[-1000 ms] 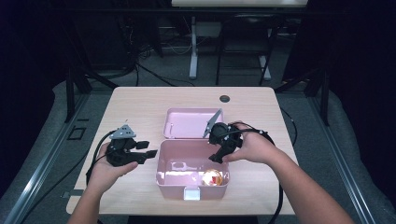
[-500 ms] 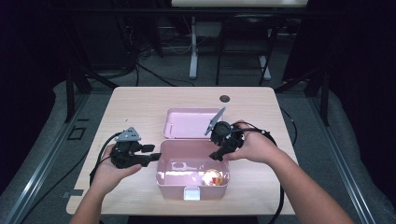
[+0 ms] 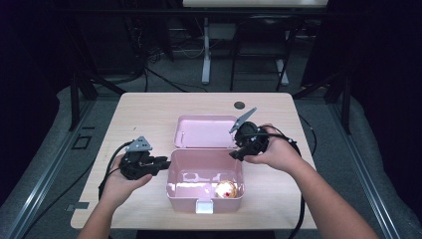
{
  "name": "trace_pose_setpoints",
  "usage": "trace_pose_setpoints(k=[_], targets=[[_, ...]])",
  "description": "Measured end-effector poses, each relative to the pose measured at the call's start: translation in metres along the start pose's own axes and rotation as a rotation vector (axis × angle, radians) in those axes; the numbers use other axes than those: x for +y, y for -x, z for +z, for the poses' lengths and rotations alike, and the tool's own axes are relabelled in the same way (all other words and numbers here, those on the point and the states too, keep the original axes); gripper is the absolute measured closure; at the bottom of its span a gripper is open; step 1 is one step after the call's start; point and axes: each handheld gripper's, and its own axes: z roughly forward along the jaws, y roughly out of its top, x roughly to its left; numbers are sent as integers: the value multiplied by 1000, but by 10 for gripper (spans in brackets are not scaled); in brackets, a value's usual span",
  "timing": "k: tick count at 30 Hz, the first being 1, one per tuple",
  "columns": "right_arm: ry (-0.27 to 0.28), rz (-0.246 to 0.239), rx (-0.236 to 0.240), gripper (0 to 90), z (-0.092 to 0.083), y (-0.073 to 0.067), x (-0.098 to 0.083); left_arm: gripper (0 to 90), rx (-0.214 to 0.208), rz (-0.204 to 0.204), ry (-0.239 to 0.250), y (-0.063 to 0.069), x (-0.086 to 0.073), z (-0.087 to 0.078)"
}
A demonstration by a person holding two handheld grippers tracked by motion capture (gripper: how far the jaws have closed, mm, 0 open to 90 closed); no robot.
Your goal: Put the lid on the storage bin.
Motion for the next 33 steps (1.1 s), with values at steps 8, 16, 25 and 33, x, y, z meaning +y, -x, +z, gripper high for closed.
trace_pose_setpoints(k=[8, 16, 25, 33], targets=[[38, 37, -40, 564, -3, 5, 1, 787, -18, -23, -2, 1, 1, 0], [59, 78, -76, 594, -3, 13, 1, 831, -22, -41, -6, 2, 2, -1], [86, 152, -78, 607, -1, 22, 0, 833, -17, -38, -11, 4, 2, 2], [82, 187, -91, 591, 8, 29, 0, 840, -3, -25, -14, 6, 2, 3]])
